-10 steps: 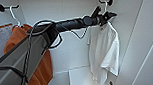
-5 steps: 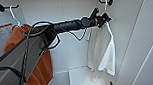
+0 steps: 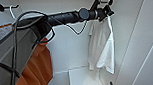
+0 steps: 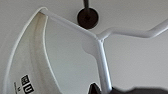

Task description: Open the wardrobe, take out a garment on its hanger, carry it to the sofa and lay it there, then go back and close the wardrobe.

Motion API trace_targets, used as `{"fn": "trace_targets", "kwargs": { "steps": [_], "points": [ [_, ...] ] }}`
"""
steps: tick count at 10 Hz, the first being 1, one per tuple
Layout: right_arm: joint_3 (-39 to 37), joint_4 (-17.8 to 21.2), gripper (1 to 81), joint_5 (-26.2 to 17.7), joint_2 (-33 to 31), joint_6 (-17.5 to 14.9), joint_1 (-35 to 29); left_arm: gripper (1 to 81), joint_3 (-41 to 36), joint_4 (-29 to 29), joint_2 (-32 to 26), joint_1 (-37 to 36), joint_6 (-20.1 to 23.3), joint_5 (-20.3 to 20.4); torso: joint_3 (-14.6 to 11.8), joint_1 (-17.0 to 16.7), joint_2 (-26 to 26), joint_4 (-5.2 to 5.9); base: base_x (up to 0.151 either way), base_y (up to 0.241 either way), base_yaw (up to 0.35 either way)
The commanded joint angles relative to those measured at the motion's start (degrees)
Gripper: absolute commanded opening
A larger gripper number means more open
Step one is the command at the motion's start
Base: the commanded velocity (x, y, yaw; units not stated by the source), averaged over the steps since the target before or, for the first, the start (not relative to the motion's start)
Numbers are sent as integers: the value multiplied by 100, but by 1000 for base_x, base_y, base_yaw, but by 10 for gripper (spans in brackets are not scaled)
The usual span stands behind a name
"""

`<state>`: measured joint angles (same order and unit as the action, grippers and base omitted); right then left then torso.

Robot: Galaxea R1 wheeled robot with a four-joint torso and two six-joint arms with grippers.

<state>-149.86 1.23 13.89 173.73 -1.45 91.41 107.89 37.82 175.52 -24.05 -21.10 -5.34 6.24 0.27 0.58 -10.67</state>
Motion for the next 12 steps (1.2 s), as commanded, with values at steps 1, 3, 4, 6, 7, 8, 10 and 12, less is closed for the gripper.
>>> {"fn": "trace_targets", "kwargs": {
  "steps": [1,3,4,6,7,8,10,12],
  "points": [
    [63,-18,811,-246,-2,-13,-170,10,-198,-187,-263,-1299,133,95,0,0,0,557,0,0,0],
    [72,-26,811,-202,-2,-13,-179,10,-206,-204,-271,-1220,141,-99,0,0,0,740,0,0,0],
    [54,-18,811,-141,-11,-13,-179,10,-206,-256,-298,-1150,150,-195,0,0,0,760,0,0,0],
    [63,-18,811,-105,-11,-13,-188,10,-180,-292,-359,-1018,150,-414,0,0,0,713,0,0,0],
    [72,-9,811,-105,-11,-13,-188,10,-241,-301,-412,-913,150,-450,0,0,-2,778,0,0,0],
    [72,-18,811,-105,-11,-13,-188,10,-390,-318,-464,-781,150,-494,-294,0,-2,778,0,0,0],
    [54,-26,811,-105,-11,-13,-188,10,-786,-327,-623,-500,150,-433,-85,2,-2,772,0,0,0],
    [54,-26,811,-105,-11,-13,-188,10,-1303,-327,-868,-175,124,-206,-175,-2,-2,772,0,0,0]
  ]
}}
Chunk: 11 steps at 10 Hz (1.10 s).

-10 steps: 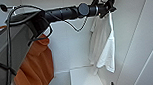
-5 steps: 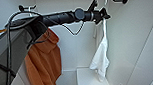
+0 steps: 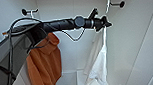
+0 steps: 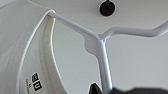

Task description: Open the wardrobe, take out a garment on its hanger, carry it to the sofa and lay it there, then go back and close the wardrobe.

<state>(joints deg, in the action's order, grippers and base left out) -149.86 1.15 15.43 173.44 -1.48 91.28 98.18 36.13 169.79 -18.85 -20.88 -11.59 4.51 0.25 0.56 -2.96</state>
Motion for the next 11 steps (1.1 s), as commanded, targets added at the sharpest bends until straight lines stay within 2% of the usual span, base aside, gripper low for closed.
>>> {"fn": "trace_targets", "kwargs": {
  "steps": [1,2,4,7,9,11],
  "points": [
    [54,-18,811,-260,18,-11,-176,10,-753,-150,-505,-433,85,823,0,0,0,0,0,0,0],
    [54,-18,811,-260,27,-11,-176,10,-1193,-142,-734,-186,84,1132,0,0,0,0,0,0,0],
    [54,-18,811,-260,36,-28,-176,10,-2187,-159,-1218,61,93,1484,0,0,0,0,0,0,0],
    [72,-18,811,-251,45,-29,-167,10,-3155,-142,-1807,307,84,1616,0,0,0,0,0,0,0],
    [72,-18,811,-243,45,-37,-159,10,-3604,-159,-2001,615,119,1994,0,0,0,0,0,0,0],
    [54,-18,811,-172,45,-28,-141,10,-3657,-159,-2028,791,120,1994,-2,0,0,0,0,0,0]
  ]
}}
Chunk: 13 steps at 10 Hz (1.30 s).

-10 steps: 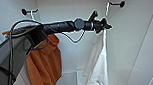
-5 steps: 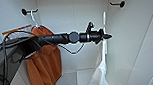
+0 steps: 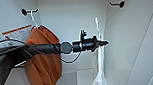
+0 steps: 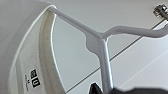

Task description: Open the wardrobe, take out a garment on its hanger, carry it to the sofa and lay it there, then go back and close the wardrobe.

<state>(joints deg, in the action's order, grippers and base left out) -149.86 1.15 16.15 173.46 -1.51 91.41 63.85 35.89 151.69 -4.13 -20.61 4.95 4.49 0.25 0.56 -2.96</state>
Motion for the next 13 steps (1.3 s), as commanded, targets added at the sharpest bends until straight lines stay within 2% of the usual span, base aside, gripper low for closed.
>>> {"fn": "trace_targets", "kwargs": {
  "steps": [1,6,13],
  "points": [
    [54,-18,811,-244,42,-25,-144,10,-224,-135,-209,-619,101,332,0,0,0,0,0,0,0],
    [46,-18,811,-235,51,-25,-153,10,-215,-223,-156,-478,119,288,2,7,-5,0,-38,0,0],
    [37,-18,811,-244,33,-42,-118,10,-215,-442,169,-75,119,261,-2,0,-5,0,-105,0,0]
  ]
}}
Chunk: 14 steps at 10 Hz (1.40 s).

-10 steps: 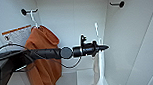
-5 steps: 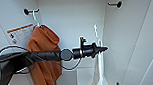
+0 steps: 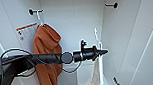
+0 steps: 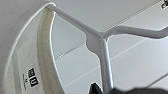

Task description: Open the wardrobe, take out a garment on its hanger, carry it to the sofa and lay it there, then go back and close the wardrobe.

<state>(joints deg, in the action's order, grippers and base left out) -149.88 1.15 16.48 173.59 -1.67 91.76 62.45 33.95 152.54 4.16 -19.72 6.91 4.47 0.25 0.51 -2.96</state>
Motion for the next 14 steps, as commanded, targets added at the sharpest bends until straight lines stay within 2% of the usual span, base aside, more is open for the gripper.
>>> {"fn": "trace_targets", "kwargs": {
  "steps": [1,14],
  "points": [
    [39,-18,811,-277,29,-26,-162,10,-75,-266,93,-894,30,65,0,0,0,0,-117,0,0],
    [39,-9,811,-277,37,-35,-153,10,-444,-477,-100,-464,30,48,0,-9,2,0,-117,0,0]
  ]
}}
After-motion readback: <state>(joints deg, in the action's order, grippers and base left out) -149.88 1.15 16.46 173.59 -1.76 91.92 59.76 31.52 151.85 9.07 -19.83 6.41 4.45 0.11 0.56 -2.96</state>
